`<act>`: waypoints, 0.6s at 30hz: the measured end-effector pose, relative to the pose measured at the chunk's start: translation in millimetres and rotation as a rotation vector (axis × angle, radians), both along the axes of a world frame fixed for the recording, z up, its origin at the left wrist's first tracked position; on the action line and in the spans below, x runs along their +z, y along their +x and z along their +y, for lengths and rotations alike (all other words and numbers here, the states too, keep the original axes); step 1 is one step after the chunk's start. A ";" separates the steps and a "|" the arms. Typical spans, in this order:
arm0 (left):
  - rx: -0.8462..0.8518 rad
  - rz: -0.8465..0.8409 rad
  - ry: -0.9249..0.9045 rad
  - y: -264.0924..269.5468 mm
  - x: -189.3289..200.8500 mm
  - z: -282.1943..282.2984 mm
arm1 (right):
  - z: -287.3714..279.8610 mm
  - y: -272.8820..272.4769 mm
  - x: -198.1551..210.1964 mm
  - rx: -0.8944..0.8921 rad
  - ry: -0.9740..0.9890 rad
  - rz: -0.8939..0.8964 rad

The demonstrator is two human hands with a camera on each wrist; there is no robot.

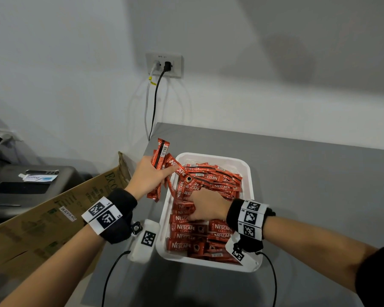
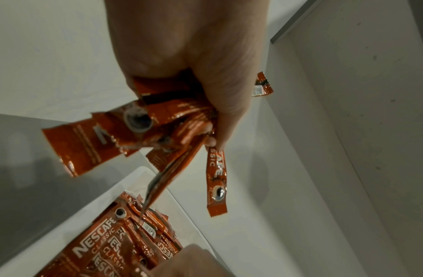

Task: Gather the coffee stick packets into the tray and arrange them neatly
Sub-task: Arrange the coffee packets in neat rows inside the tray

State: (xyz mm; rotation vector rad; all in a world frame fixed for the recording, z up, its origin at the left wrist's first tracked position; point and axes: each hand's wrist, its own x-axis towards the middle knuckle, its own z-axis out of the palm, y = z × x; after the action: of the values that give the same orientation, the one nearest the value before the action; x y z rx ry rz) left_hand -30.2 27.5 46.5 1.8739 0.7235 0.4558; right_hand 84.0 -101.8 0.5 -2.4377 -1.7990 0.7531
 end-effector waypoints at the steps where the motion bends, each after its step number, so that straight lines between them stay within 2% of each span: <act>1: 0.003 -0.007 -0.005 0.1 0.7 -0.1 | -0.6 -2.0 -1.6 0.011 -0.005 -0.001; 6: 0.013 -0.013 -0.009 0.6 2.0 0.8 | -1.6 -11.2 -7.1 0.054 -0.058 -0.046; 9: 0.025 -0.017 -0.019 0.3 2.4 1.1 | 1.1 -7.9 -3.9 0.008 0.015 -0.021; 13: 0.030 -0.013 -0.003 0.7 1.5 -0.4 | -0.5 -5.5 -0.7 0.049 -0.030 -0.098; 18: 0.058 -0.023 -0.014 -0.6 -1.0 -0.3 | -15.4 9.1 12.6 0.023 -0.038 -0.038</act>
State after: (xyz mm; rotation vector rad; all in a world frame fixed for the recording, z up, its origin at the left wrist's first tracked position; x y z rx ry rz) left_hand -30.8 27.2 45.6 1.8358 0.7651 0.5070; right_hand 93.1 -117.2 13.1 -2.4754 -1.8458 0.7541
